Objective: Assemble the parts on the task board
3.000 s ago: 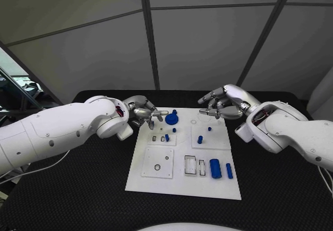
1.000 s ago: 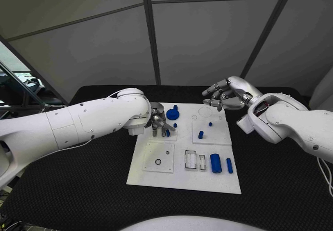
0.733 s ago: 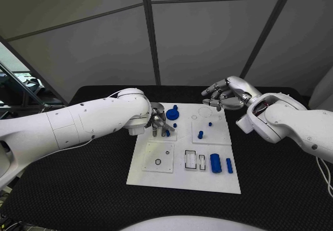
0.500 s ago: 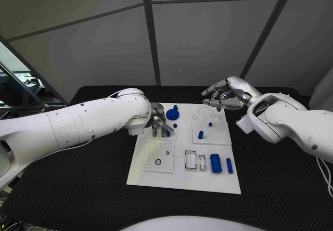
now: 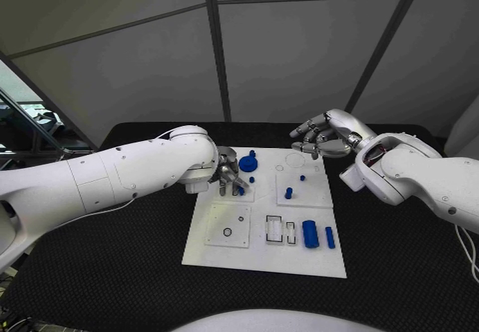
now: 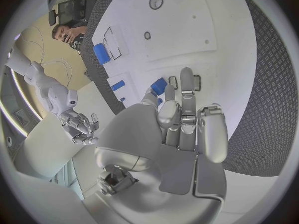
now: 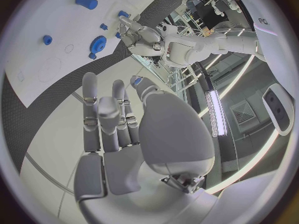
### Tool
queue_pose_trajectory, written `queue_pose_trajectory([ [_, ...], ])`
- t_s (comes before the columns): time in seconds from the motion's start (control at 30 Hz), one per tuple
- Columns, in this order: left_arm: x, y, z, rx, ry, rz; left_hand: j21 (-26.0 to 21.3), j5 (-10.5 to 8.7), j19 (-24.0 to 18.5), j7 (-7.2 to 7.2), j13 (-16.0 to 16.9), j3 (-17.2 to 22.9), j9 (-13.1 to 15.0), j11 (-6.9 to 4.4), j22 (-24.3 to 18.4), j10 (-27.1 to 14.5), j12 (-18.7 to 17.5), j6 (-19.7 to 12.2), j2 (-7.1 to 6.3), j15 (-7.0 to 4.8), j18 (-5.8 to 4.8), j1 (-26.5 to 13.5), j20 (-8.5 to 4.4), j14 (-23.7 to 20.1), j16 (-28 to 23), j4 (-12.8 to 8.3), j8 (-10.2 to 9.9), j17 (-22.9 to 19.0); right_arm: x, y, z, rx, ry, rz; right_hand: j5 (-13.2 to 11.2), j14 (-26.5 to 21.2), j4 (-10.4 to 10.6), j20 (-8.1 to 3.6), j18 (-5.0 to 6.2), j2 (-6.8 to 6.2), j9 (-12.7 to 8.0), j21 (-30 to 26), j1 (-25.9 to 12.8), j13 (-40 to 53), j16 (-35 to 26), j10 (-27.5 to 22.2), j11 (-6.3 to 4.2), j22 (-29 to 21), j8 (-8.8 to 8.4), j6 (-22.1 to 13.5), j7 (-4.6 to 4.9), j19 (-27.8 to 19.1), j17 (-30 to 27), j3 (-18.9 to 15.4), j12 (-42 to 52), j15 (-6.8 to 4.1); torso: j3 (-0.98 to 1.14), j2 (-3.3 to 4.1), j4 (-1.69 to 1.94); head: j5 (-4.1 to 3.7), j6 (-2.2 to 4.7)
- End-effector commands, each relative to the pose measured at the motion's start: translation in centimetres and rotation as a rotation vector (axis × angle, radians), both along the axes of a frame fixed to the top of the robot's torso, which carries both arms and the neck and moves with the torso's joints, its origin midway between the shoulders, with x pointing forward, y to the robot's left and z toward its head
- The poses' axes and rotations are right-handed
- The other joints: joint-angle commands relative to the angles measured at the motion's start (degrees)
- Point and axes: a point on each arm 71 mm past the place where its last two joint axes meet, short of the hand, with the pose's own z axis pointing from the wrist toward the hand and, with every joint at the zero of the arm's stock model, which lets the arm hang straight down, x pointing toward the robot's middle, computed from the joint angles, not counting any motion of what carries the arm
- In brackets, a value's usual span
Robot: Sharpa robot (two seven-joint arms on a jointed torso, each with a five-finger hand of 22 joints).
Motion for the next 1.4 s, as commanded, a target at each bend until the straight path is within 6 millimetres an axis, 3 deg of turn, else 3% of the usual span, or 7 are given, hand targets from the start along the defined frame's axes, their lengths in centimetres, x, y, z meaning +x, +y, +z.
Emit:
queue_pose_trajectory([
  [0.03,-0.12,-0.02,-0.14,-0.023,0.015,-0.002,-0.37,0.32,1.38,-0.22,0.18,2.92,0.36,-0.40,5.09,-0.10,0.21,-0.28,-0.51,-0.11,-8.87,1.30,-0.24,0.29,-0.40,-0.16,-0.26,0.31,0.01,0.14,0.17,-0.002,-0.006,0.010,0.38,0.39,-0.02,-0.03,0.89,-0.31,-0.09,-0.25,0.18,-0.09,-0.40,0.18,-0.02,-0.05,0.00,0.20,0.16,0.44,-0.06,0.46,-0.16,0.04,0.00,-0.01,0.03,0.00,-0.05],
  [0.17,-0.16,0.01,-0.12,-0.037,0.019,0.002,-0.48,0.29,1.34,-0.16,0.15,8.13,0.69,-0.53,5.07,-0.19,0.01,-0.48,-1.59,-0.11,-8.84,2.03,-0.35,0.36,-0.84,-0.34,-0.57,0.73,0.03,0.16,0.17,-0.002,-0.007,0.011,0.38,0.39,-0.02,-0.03,0.89,-0.31,-0.09,-0.25,0.18,-0.09,-0.40,0.18,-0.02,-0.05,0.00,0.20,0.16,0.44,-0.06,0.46,-0.16,0.04,-0.01,0.00,0.03,0.00,-0.08],
  [0.3,-0.24,0.04,-0.11,-0.049,0.025,0.006,-0.57,0.27,1.33,0.00,0.11,15.94,1.24,-0.51,5.11,-0.25,-0.19,-0.82,-4.07,-0.09,-8.83,1.63,-0.32,0.47,-1.36,-0.44,-0.79,1.18,0.04,0.17,0.17,-0.002,-0.008,0.011,0.43,0.40,-0.02,-0.03,0.89,-0.31,-0.10,-0.28,0.21,-0.13,-0.40,0.18,-0.02,-0.07,0.00,0.19,0.17,0.46,-0.02,0.53,-0.18,0.04,-0.04,-0.01,0.03,0.07,-0.12],
  [0.5,-0.32,0.24,-0.09,-0.055,0.028,0.009,-0.91,0.44,1.20,0.37,-0.38,32.86,3.11,-0.19,4.99,-0.34,-0.78,-1.49,-10.55,0.32,-8.75,-3.06,-0.17,0.78,-2.32,-2.49,-0.30,1.97,0.07,0.15,0.17,-0.001,-0.009,0.011,0.43,0.40,-0.02,-0.03,0.89,-0.31,-0.10,-0.28,0.21,-0.13,-0.40,0.18,-0.02,-0.07,0.00,0.19,0.17,0.46,-0.02,0.53,-0.18,0.04,0.00,0.03,0.00,0.12,-0.14],
  [0.6,-0.35,0.35,-0.10,-0.055,0.030,0.009,-0.96,0.54,1.22,0.49,-0.63,37.83,3.92,-0.10,5.07,-0.34,-1.01,-1.76,-11.93,0.23,-8.77,-5.39,0.00,0.92,-2.64,-4.24,-0.02,2.24,0.07,0.13,0.17,-0.001,-0.009,0.011,0.44,0.41,0.00,-0.03,0.89,-0.31,-0.10,-0.28,0.19,-0.14,-0.38,0.18,-0.01,-0.05,0.00,0.19,0.18,0.48,0.04,0.54,-0.18,0.04,-0.02,0.00,0.02,0.15,-0.17],
  [0.9,-0.40,0.38,0.00,-0.066,0.021,0.011,-1.00,0.93,1.27,0.57,-0.78,41.61,4.96,0.11,5.22,-0.30,-1.17,-2.06,-13.29,0.13,-8.77,-7.39,-0.02,1.09,-3.01,-7.18,0.33,2.55,0.09,0.17,0.16,-0.001,-0.010,0.011,0.45,0.42,0.04,-0.03,0.89,-0.31,-0.11,-0.32,0.15,-0.15,-0.39,0.19,0.00,-0.10,0.00,0.19,0.19,0.47,0.04,0.55,-0.17,0.04,-0.01,0.02,-0.01,0.26,-0.16],
  [1.4,-0.39,0.80,0.29,-0.098,-0.014,0.027,-0.93,0.89,1.33,0.60,-0.78,42.09,5.17,0.12,5.35,-0.20,-1.15,-2.07,-13.38,0.12,-8.80,-7.55,-0.02,1.13,-3.06,-7.68,0.44,2.61,0.14,0.13,0.15,0.000,-0.011,0.009,0.45,0.41,0.10,-0.03,0.88,-0.31,-0.11,-0.32,0.07,-0.17,-0.44,0.20,0.02,-0.07,-0.01,0.18,0.20,0.50,0.00,0.56,-0.17,0.05,-0.01,0.06,-0.03,0.26,-0.12],
])
